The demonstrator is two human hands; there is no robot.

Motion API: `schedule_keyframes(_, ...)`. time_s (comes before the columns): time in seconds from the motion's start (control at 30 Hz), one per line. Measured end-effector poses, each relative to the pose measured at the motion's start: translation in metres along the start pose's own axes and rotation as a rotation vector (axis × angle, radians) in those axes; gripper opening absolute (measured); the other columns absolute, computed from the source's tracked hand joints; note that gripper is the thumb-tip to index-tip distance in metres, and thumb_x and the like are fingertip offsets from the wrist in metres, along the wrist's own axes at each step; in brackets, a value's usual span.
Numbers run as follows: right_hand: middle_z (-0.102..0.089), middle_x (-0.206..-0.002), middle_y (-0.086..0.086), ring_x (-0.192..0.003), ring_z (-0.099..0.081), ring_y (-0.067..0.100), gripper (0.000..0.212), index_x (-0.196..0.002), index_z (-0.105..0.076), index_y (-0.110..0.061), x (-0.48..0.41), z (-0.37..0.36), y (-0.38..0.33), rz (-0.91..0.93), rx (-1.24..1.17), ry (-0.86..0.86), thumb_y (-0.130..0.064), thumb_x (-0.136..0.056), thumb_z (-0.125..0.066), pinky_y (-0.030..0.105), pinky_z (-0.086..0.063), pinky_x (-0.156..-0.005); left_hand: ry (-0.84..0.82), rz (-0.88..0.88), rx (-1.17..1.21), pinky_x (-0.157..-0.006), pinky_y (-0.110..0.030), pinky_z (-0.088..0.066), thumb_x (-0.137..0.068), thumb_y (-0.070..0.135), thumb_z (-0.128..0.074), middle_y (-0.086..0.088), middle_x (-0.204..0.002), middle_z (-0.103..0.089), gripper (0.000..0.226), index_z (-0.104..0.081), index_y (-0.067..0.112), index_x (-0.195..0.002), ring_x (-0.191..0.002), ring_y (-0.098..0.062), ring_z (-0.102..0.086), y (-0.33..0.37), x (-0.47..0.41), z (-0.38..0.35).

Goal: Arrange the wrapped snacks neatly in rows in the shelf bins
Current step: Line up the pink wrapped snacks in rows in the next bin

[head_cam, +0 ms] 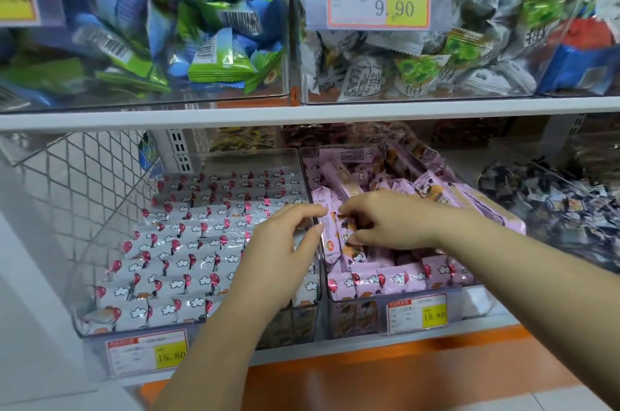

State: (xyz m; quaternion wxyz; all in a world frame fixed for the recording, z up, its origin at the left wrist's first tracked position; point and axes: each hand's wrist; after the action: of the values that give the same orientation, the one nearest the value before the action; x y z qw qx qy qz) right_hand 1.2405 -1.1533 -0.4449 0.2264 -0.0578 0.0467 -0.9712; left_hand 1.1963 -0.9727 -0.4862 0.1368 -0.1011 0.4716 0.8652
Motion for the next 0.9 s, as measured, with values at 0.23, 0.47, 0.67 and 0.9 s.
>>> schedule_keyframes(0.23,-0.055,-0.124,0.007,-0.107,-0.053,0.024,0.065,-0.130,-0.044,-0.011,-0.022,-0.010,-0.008,-0.089,-0.007,-0.121,-0.042,-0.079,-0.071,0.032,-0.045,-0.090,-0.014,0.030,0.045,-0.058,-0.014,-0.038,-0.096,0.024,-0.052,0.023,-0.071,-0.051,0.025,-0.061,0.037,-0.114,-0.064,0.005,-0.051,-0.006,-0.005,0.001)
schedule_keyframes(0.47,-0.049,-0.100,0.004,-0.092,-0.047,0.019,0.042,-0.105,-0.055,-0.014,-0.015,-0.014,-0.008,-0.099,-0.098,0.065,-0.038,-0.076,-0.074,0.027,-0.036,-0.073,-0.003,0.001,0.026,-0.056,-0.012,-0.037,-0.096,0.024,-0.050,0.025,-0.073,-0.050,0.025,-0.062,0.034,-0.117,-0.061,0.007,-0.049,-0.005,-0.006,-0.001)
schedule_keyframes(0.67,-0.037,-0.114,0.002,-0.104,-0.050,0.019,0.071,-0.139,-0.040,-0.019,0.005,-0.007,-0.015,-0.152,-0.251,0.343,-0.021,-0.076,-0.071,0.021,-0.037,-0.086,0.005,-0.031,-0.022,-0.057,-0.011,-0.038,-0.097,0.025,-0.049,0.026,-0.081,-0.051,0.026,-0.061,0.033,-0.119,-0.062,0.009,-0.048,-0.005,-0.005,-0.002)
schedule_keyframes(0.9,-0.053,-0.099,-0.017,-0.076,-0.056,0.013,0.054,-0.113,-0.040,-0.031,0.061,-0.003,0.002,-0.116,-0.607,0.864,0.001,-0.076,-0.063,0.017,-0.043,-0.065,0.036,-0.051,-0.044,-0.051,-0.008,-0.036,-0.097,0.023,-0.049,0.026,-0.084,-0.052,0.025,-0.062,0.031,-0.117,-0.058,0.014,-0.048,-0.003,-0.005,-0.004)
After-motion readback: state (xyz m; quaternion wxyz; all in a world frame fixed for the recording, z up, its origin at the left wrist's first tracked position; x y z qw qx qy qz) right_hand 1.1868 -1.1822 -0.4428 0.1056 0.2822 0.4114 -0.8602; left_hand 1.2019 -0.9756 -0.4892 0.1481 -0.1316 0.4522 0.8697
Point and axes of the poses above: each hand's wrist, its own x-axis away from the middle knuckle, its own z-axis out of the back of the hand, y = z × x
